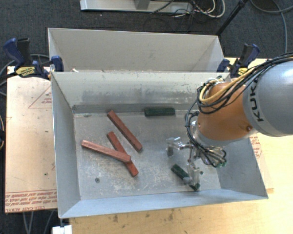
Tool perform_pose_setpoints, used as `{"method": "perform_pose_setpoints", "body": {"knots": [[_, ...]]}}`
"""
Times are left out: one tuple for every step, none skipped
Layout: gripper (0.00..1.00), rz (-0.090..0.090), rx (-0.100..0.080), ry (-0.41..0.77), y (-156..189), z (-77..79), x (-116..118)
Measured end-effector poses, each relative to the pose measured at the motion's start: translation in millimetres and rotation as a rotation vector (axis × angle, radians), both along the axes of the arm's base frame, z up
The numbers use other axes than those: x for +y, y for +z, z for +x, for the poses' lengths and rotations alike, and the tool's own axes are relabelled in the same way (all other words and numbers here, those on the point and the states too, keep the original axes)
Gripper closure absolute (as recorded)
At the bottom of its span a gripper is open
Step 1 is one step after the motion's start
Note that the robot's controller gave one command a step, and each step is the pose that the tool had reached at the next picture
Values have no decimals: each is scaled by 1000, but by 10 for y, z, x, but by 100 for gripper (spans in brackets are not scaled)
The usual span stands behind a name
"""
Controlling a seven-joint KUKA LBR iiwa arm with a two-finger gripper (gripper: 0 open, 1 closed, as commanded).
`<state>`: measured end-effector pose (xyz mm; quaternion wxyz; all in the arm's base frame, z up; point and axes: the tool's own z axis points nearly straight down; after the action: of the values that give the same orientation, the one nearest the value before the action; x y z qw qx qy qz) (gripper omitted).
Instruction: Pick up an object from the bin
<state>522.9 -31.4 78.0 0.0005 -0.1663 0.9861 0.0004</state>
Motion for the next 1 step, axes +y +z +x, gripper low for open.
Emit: {"method": "perform_pose_setpoints", "body": {"knots": [[0,1,-12,-219,-32,-351,-100]]}}
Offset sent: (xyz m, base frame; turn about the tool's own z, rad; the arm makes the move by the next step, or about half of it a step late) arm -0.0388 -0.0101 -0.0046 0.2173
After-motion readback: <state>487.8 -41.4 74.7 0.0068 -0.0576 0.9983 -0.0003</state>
